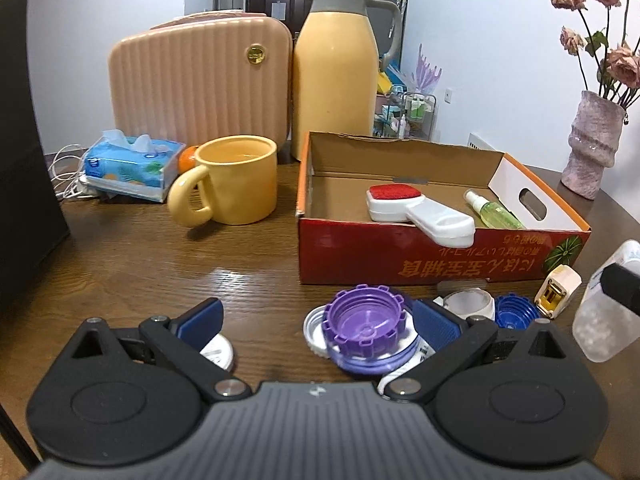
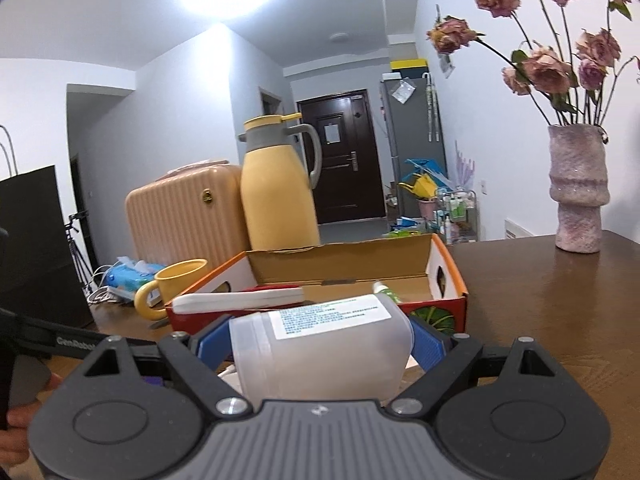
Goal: Organize rigid objects
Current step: 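Grasp the purple-lidded container with the left tool while the right tool holds the white container, then lift and carry both containers toward the cardboard box with both tools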
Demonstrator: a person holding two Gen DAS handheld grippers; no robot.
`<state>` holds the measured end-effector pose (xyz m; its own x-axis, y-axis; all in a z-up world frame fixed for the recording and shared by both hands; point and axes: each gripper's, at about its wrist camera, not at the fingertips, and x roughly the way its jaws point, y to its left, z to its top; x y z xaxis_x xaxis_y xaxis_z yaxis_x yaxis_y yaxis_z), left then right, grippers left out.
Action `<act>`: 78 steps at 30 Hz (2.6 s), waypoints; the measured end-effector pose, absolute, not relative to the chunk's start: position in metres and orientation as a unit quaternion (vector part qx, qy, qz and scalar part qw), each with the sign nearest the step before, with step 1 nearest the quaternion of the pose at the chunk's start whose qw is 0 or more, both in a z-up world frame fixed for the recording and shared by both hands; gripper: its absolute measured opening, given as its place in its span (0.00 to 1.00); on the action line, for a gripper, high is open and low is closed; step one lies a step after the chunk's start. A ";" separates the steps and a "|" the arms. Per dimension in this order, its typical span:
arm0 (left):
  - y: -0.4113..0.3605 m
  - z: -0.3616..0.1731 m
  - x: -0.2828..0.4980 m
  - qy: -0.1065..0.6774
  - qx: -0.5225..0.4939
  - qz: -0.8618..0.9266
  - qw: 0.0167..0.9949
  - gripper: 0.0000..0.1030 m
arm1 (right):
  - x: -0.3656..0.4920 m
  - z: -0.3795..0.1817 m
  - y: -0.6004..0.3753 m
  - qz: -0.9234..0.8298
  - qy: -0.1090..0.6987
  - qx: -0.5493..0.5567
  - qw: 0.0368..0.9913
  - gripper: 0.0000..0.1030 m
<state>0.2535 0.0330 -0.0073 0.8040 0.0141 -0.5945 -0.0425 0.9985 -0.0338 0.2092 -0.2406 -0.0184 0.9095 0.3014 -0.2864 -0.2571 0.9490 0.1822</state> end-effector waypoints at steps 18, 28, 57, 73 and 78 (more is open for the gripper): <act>0.026 -0.026 0.274 0.332 -0.022 -0.028 0.943 0.70 | 0.209 -0.019 -0.243 0.141 0.155 0.081 0.974 0.87; 0.027 -0.026 0.273 0.331 -0.030 -0.043 0.942 0.55 | 0.209 -0.019 -0.244 0.143 0.154 0.084 0.974 0.87; 0.026 -0.002 0.244 0.270 -0.027 -0.034 0.962 0.54 | 0.208 -0.016 -0.242 0.142 0.151 0.084 0.975 0.87; 0.029 0.027 0.224 0.234 -0.035 -0.022 0.971 0.54 | 0.209 -0.004 -0.238 0.131 0.141 0.076 0.978 0.87; 0.024 0.040 0.230 0.221 -0.036 -0.023 0.974 0.54 | 0.215 0.005 -0.236 0.126 0.132 0.069 0.981 0.87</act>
